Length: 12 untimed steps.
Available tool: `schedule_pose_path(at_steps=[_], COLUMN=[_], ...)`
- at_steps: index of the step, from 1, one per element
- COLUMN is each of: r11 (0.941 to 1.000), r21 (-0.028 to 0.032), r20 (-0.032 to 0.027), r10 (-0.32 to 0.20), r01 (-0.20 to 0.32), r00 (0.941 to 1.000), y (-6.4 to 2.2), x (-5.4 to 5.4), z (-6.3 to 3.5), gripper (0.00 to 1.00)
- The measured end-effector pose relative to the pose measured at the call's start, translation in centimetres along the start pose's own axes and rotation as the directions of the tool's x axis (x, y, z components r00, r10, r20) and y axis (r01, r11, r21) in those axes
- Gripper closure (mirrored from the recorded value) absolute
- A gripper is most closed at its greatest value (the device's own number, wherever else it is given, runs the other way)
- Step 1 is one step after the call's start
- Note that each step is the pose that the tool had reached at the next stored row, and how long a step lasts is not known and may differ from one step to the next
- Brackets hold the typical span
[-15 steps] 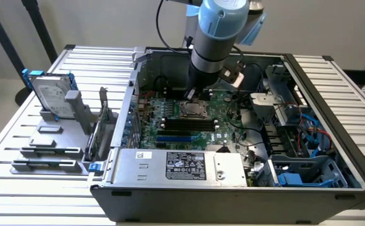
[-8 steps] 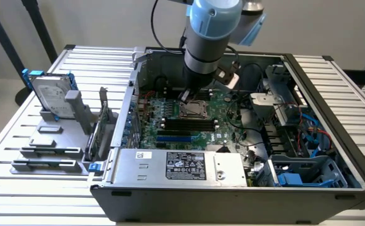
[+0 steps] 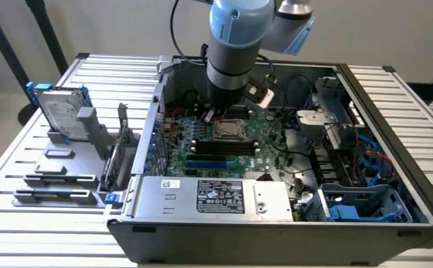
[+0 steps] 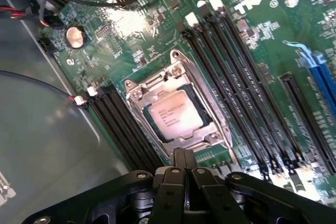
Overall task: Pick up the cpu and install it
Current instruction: 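Install the first cpu locking lever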
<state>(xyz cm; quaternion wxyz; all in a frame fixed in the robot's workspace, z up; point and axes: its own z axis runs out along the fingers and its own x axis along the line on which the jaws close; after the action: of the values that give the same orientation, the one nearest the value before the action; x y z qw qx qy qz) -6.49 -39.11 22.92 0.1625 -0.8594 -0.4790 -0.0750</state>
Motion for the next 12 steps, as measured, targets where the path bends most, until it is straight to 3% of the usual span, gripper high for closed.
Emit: schedule_pose_path(at_steps=[5, 12], r11=[1.0, 1.0], r21=[0.0001, 0.0026], r20=[0.0, 0.0015], r10=[0.0, 0.002], r01=[0.0, -0.002], r00=[1.0, 1.0], y=[-0.16, 0.48], x=[-1.1, -2.4], z=[-1.05, -3.36], gripper=[0.89, 0.89])
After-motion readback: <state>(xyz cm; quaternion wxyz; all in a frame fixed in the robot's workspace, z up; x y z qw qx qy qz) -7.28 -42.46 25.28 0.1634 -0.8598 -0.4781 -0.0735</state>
